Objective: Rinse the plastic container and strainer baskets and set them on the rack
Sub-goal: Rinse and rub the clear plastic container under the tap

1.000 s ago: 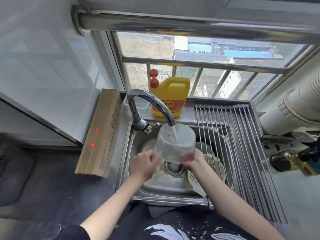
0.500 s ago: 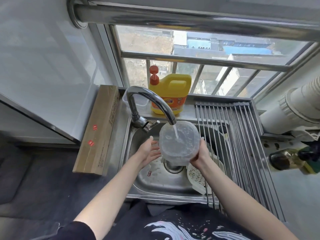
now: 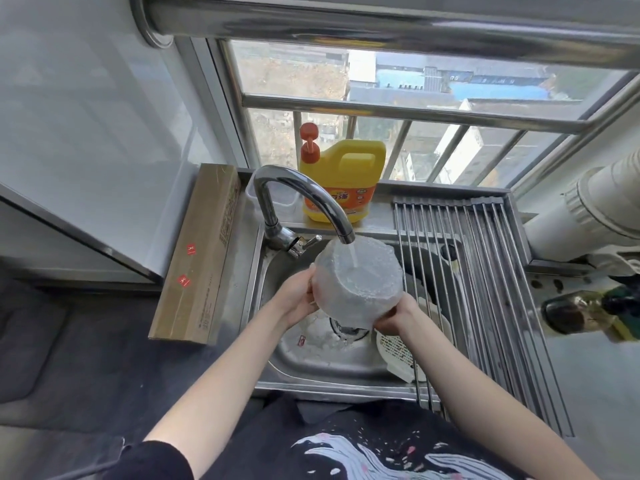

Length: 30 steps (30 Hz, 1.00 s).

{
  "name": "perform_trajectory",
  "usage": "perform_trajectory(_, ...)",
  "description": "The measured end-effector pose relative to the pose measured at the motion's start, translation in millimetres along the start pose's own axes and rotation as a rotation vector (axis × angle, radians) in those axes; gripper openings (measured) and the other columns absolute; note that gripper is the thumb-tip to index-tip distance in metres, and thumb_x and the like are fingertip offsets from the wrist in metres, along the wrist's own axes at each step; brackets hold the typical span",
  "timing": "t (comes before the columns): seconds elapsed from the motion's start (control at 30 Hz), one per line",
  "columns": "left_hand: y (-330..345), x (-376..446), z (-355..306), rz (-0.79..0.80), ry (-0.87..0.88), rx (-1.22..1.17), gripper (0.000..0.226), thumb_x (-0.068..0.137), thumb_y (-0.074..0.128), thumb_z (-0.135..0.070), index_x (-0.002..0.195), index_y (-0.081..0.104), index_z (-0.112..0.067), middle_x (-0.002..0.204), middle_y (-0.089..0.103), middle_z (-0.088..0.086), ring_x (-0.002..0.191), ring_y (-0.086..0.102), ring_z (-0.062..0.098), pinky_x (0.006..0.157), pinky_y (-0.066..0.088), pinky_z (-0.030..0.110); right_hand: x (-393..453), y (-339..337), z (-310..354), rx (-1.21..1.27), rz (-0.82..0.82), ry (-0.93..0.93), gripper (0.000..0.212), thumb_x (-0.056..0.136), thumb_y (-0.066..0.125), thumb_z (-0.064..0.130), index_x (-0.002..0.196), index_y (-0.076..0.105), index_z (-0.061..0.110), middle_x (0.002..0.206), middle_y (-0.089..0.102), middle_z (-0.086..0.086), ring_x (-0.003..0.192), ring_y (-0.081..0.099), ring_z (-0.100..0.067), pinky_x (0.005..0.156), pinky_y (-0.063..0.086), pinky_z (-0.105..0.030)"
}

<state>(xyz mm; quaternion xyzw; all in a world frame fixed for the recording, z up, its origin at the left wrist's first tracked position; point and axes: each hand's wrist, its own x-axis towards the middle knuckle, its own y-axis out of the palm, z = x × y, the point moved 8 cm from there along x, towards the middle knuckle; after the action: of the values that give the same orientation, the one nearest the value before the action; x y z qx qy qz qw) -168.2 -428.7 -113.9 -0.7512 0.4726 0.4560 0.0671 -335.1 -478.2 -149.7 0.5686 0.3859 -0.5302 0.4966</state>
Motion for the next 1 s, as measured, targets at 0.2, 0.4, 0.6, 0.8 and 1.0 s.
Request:
perform_trajectory(0.2, -11, -10, 5, -0.032, 0.008, -0.251, 0.028, 0.102, 0.040, -0.021, 0.108, 0.062, -0.005, 0.084, 0.073, 0.008, 0.066, 0.071, 0.015, 0.051, 0.057, 0.025, 17, 1, -12, -0.037, -0.045, 0.013, 0.030, 0.087, 0.059, 0.011, 0.115, 0.069, 0.014, 0.106, 0.073, -0.003, 0.097, 0.070, -0.019, 0.077, 0.060, -0.035)
perform_trajectory(0.4, -8, -15, 0, -0.059, -0.008, -0.349, 0.025, 0.102, 0.041, -0.016, 0.115, 0.055, 0.000, 0.095, 0.065, 0.018, 0.080, 0.065, 0.027, 0.048, 0.058, 0.032, 13, 11, -13, -0.094, -0.003, -0.078, 0.020, 0.094, 0.051, 0.018, 0.098, 0.069, 0.010, 0.083, 0.074, -0.010, 0.068, 0.071, -0.030, 0.044, 0.057, -0.045)
perform_trajectory(0.6, -15, -7, 19, -0.106, -0.062, -0.304, 0.030, 0.101, 0.040, -0.030, 0.096, 0.061, -0.010, 0.085, 0.065, 0.006, 0.073, 0.064, 0.017, 0.048, 0.057, 0.026, 2, 29, 12, 0.044, 0.133, -0.328, 0.035, 0.093, 0.037, 0.027, 0.107, 0.065, 0.014, 0.111, 0.068, -0.006, 0.109, 0.061, -0.031, 0.097, 0.048, -0.043)
perform_trajectory(0.8, -1, 8, 23, -0.035, -0.046, -0.287, 0.030, 0.102, 0.039, -0.034, 0.103, 0.061, -0.014, 0.095, 0.063, 0.008, 0.086, 0.060, 0.021, 0.067, 0.058, 0.034, -21, 18, 54, 0.054, 0.112, -0.612, 0.033, 0.091, 0.046, 0.037, 0.066, 0.054, 0.018, 0.067, 0.062, -0.001, 0.065, 0.061, -0.018, 0.065, 0.050, -0.030)
perform_trajectory(1.0, 23, 8, -8, -0.015, 0.202, -0.180, 0.040, 0.103, 0.033, -0.033, 0.123, 0.057, -0.008, 0.112, 0.068, 0.010, 0.103, 0.064, 0.024, 0.077, 0.057, 0.035, -13, 2, 81, -0.340, -0.052, -0.735, 0.021, 0.093, 0.052, 0.028, 0.076, 0.058, 0.016, 0.081, 0.063, -0.005, 0.070, 0.060, -0.018, 0.067, 0.052, -0.033)
